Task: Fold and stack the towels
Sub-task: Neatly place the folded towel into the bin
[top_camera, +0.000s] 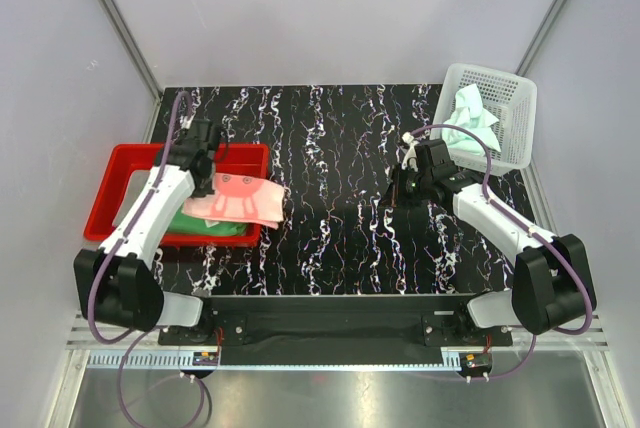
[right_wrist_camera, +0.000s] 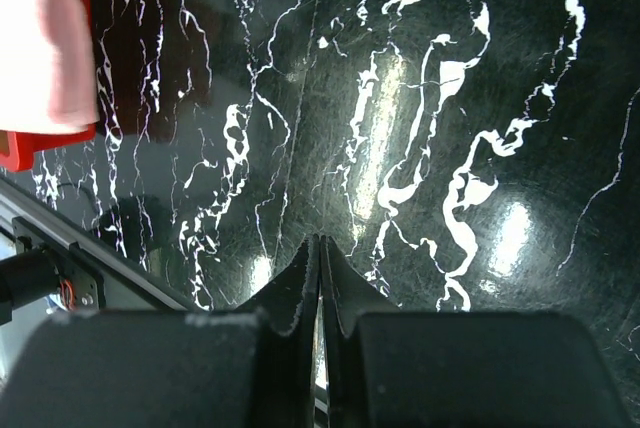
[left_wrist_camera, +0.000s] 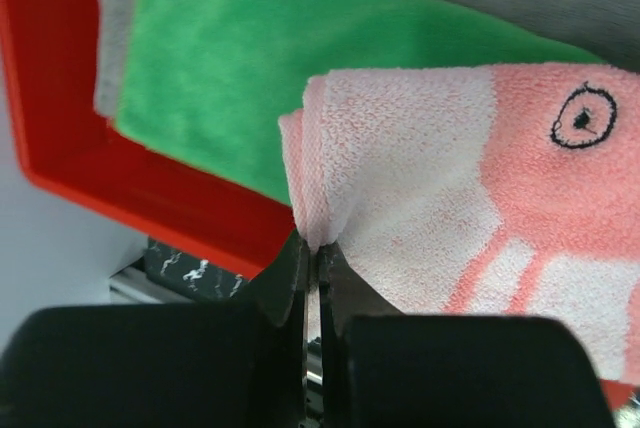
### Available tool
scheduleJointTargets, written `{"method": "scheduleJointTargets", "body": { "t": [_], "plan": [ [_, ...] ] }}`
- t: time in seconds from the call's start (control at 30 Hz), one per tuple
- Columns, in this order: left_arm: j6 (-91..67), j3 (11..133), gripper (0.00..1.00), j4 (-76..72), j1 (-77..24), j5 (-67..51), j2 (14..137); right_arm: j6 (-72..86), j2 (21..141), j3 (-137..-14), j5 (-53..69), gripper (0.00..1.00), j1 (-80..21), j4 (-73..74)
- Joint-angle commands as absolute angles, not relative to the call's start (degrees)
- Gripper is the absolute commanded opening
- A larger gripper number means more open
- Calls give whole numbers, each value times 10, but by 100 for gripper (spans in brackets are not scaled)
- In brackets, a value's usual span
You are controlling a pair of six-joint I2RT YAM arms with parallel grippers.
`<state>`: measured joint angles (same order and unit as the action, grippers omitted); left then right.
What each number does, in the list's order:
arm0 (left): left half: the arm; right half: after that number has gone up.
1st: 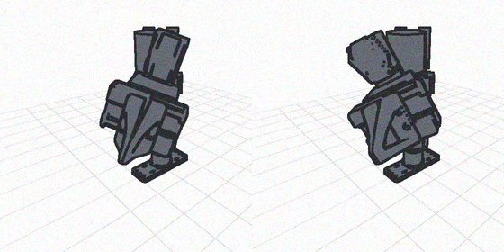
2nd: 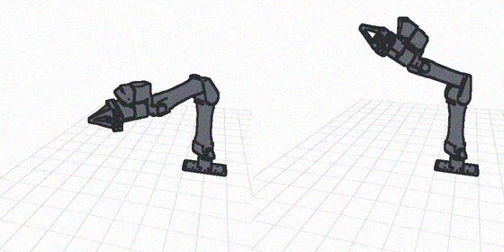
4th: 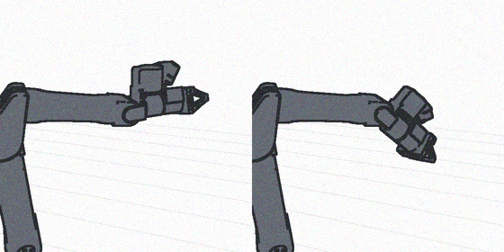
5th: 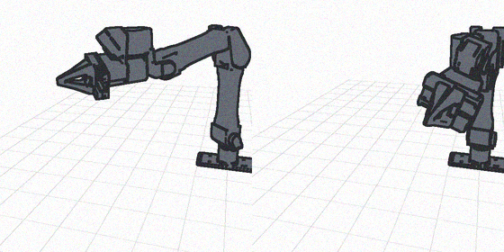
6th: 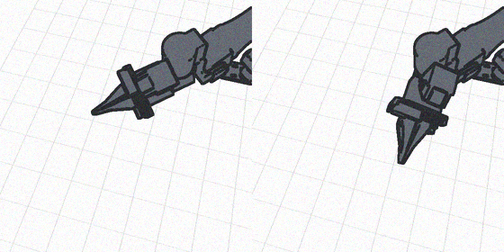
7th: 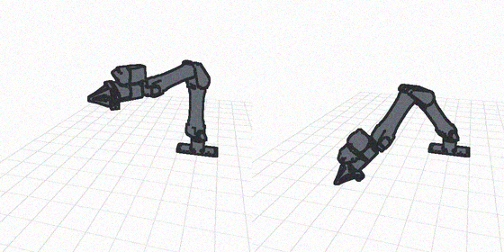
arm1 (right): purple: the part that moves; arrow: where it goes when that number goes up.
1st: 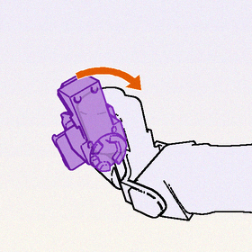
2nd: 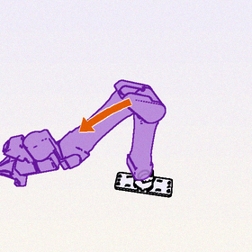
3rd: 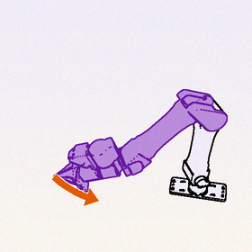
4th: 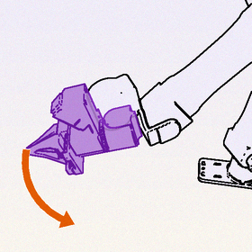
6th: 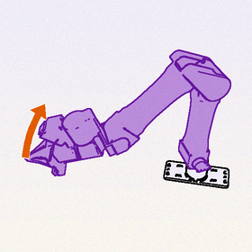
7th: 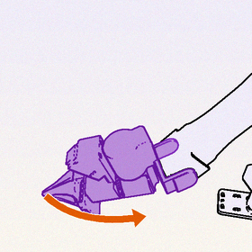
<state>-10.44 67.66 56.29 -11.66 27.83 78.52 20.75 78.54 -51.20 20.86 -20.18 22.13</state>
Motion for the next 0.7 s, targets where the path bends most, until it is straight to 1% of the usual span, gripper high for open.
{"method": "scheduleJointTargets", "body": {
  "t": [0.0,0.03,0.13,0.17,0.23,0.27,0.3,0.33,0.37,0.43,0.47,0.53,0.57,0.6,0.67],
  "plan": [
    [-52,658,0,515,-65,321,755,192,766,-518,230,6,-202,199],
    [-42,653,0,502,-39,323,756,192,765,-518,232,6,-203,200],
    [-33,637,0,466,-10,322,761,189,763,-519,230,7,-202,203],
    [-31,635,5,457,-5,327,767,190,762,-520,233,7,-201,203],
    [-31,640,20,433,-1,354,808,190,763,-524,238,9,-201,203],
    [-34,645,47,428,10,378,827,191,763,-528,240,11,-202,203],
    [-44,663,57,443,15,434,873,189,760,-531,241,14,-202,208],
    [-84,692,58,492,15,468,897,185,758,-531,241,16,-202,211],
    [-94,737,58,506,16,484,917,181,754,-529,236,18,-202,214],
    [-102,775,59,530,16,485,935,177,737,-527,220,23,-202,223],
    [-106,812,58,538,16,483,933,178,733,-529,201,23,-202,227],
    [-100,839,57,545,15,433,914,182,723,-533,185,24,-202,238],
    [-98,851,57,547,15,411,904,184,722,-540,178,26,-202,240],
    [-99,872,58,552,12,350,886,185,720,-543,174,28,-202,241],
    [-92,872,58,536,9,276,857,194,720,-564,141,34,-202,250]
  ]
}}
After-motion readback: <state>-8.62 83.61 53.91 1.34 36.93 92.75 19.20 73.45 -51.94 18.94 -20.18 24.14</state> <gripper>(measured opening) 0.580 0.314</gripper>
